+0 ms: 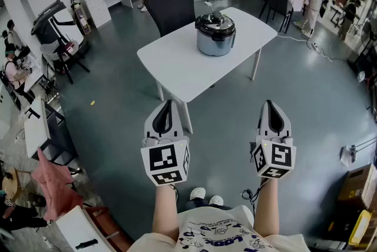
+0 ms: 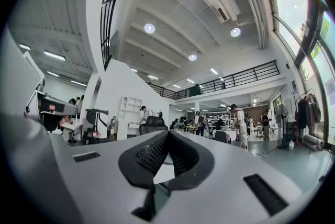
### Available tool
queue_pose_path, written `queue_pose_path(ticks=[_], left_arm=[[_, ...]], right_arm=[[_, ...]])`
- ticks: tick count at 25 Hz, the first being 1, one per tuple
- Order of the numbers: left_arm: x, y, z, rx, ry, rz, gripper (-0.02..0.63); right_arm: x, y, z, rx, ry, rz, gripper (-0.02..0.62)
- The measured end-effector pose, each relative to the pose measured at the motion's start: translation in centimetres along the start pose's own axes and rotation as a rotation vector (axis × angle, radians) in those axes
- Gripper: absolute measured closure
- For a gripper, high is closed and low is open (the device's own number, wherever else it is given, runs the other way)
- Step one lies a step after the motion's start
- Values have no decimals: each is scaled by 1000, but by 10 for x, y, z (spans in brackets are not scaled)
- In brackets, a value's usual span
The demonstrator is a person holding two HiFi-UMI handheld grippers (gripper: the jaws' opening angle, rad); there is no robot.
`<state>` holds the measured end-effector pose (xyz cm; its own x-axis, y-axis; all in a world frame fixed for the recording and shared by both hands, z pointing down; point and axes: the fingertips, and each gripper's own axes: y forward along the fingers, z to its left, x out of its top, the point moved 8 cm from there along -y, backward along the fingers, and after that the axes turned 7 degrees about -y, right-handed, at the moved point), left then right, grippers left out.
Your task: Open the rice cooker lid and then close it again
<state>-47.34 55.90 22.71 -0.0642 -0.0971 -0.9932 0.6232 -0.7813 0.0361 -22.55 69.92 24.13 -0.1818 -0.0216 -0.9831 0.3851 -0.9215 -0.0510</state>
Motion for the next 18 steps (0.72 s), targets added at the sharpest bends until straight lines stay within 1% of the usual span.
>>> queue_pose_path(ticks=[9,18], left_arm=[[-1,18,8,-8,7,0,592],[-5,49,32,-31,20,5,592]], right_arm=[[-5,18,6,-2,-2,1,581],[-8,47,26,-6,-27,-20,580]])
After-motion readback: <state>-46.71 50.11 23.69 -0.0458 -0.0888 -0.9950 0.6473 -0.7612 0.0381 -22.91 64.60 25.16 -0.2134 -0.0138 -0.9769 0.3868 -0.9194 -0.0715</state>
